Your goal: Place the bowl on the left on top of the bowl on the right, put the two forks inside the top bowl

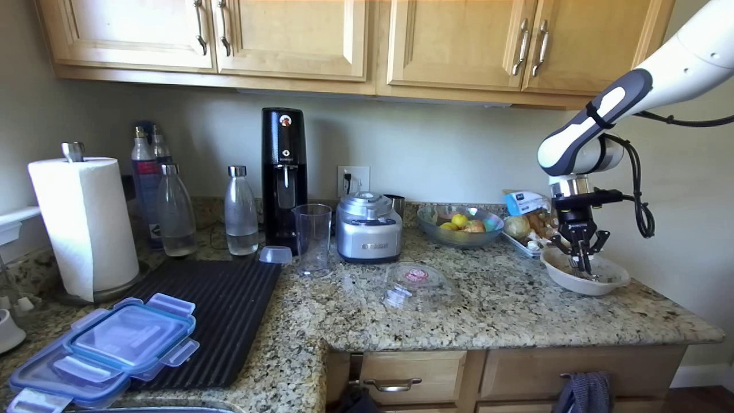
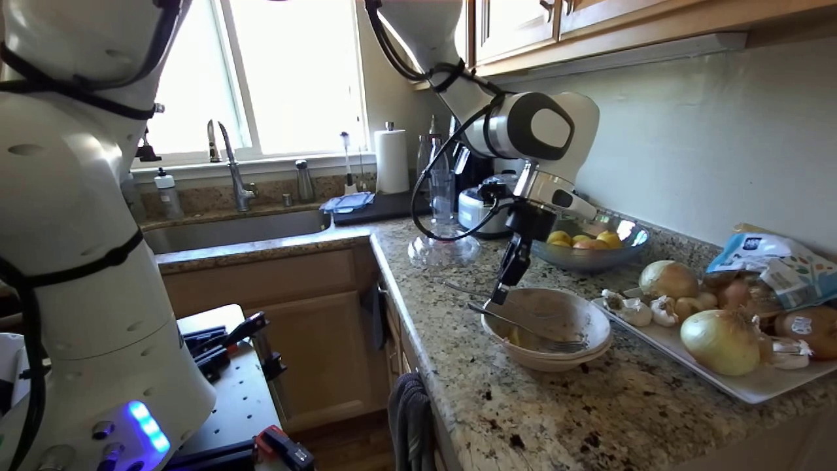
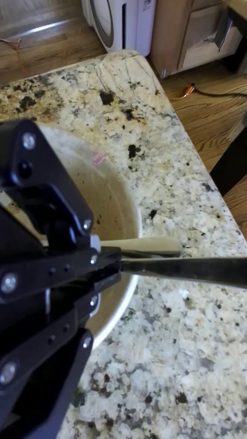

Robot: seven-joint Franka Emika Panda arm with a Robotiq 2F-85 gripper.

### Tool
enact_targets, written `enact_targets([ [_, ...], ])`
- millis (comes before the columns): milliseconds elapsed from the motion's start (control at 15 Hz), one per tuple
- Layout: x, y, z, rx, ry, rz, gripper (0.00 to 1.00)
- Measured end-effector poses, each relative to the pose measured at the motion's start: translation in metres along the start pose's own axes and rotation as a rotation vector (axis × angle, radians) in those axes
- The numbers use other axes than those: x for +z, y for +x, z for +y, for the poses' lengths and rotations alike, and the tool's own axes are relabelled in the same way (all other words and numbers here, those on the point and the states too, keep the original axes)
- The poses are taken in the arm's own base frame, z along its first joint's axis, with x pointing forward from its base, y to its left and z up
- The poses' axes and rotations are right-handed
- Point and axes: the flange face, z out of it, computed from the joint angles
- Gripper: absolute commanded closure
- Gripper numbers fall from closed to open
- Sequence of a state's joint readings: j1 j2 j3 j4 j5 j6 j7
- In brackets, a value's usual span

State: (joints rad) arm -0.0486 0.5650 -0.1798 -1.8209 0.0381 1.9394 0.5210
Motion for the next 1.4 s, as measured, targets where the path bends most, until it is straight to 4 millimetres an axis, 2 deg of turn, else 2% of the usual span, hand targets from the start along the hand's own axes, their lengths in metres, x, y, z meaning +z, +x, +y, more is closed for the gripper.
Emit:
enact_targets([
  [667,-0.004,0.033,-0.011,0.014,0.007,0.044,0.93],
  [800,-0.004,0.038,-0.013,0.016,0.006,0.048,0.65],
  [1133,-0.006,0.038,-0.018,0.012,0.015,0.050,0.35],
  [1400,-0.030,0.022,-0.031,-0.025,0.038,0.082,0.09],
])
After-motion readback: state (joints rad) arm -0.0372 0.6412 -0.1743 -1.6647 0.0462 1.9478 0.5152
